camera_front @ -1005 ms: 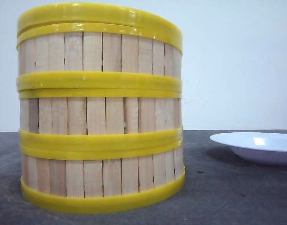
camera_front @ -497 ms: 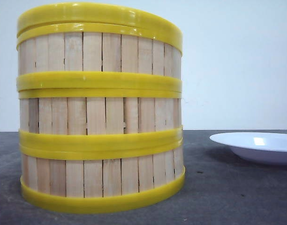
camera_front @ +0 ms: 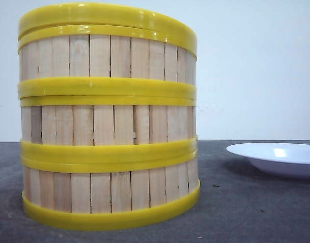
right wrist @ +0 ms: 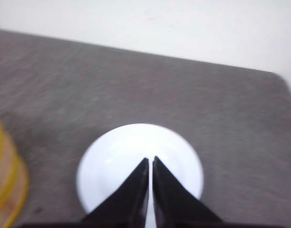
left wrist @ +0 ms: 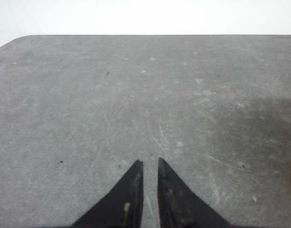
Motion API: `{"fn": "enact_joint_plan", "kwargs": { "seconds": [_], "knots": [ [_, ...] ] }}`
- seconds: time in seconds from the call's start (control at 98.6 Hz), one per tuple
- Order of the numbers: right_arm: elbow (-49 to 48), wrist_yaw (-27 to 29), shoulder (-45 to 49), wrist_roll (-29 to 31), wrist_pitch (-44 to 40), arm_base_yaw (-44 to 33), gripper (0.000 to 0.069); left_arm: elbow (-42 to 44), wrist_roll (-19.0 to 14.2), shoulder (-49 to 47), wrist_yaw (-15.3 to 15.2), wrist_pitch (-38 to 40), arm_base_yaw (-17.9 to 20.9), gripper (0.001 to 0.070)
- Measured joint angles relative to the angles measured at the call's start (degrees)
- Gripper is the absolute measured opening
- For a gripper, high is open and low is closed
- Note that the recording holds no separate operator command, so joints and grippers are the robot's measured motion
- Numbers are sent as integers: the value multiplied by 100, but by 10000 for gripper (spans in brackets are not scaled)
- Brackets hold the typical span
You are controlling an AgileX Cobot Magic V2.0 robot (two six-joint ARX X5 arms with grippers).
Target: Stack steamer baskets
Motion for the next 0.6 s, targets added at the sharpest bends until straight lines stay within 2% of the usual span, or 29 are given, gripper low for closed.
{"fn": "enact_joint_plan", "kwargs": {
  "seconds": [0.112, 0.254, 0.599],
  "knots": [
    [-568, -236, -376, -111, 557, -708, 6, 0, -2, 0, 0, 2, 0, 29],
    [-1510, -297, -951, -177, 1283, -1231, 6, 0, -2, 0, 0, 2, 0, 29],
    [-3716, -308, -2367, -46, 2006, -1670, 6, 0, -2, 0, 0, 2, 0, 29]
  ]
}}
